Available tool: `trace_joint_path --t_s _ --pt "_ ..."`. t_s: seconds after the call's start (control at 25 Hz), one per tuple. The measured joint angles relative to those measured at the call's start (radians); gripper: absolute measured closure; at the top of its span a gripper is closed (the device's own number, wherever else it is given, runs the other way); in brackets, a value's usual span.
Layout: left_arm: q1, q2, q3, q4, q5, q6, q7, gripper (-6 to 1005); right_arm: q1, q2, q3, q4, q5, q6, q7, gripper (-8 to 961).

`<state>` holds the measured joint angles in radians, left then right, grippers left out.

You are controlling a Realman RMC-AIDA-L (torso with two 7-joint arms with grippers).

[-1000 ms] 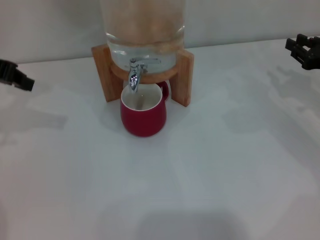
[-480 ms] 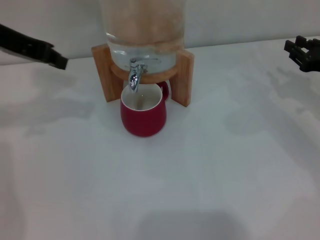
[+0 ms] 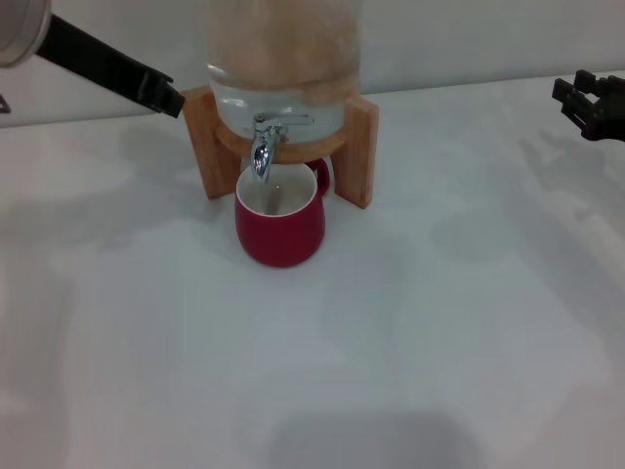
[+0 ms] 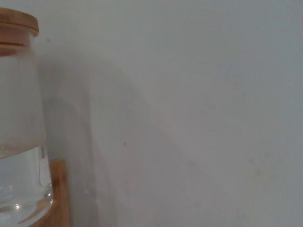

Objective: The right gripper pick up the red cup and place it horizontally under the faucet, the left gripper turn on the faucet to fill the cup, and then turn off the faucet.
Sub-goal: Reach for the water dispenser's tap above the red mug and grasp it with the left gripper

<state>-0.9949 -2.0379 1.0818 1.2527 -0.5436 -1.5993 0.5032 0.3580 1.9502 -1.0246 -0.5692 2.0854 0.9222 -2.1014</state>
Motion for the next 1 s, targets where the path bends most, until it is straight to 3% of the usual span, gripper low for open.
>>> trace_joint_path --t_s 0.48,1.0 --pt "-0.021 -0.029 0.058 0.021 -0.028 0.054 0.033 956 0.003 0.007 0.003 0.0 0.004 -0.022 -0.014 649" --pt "-0.044 -0.038 0.082 -0.021 -0.113 0.057 0.098 956 0.006 0.017 0.026 0.0 0.003 -0.026 -0.038 649"
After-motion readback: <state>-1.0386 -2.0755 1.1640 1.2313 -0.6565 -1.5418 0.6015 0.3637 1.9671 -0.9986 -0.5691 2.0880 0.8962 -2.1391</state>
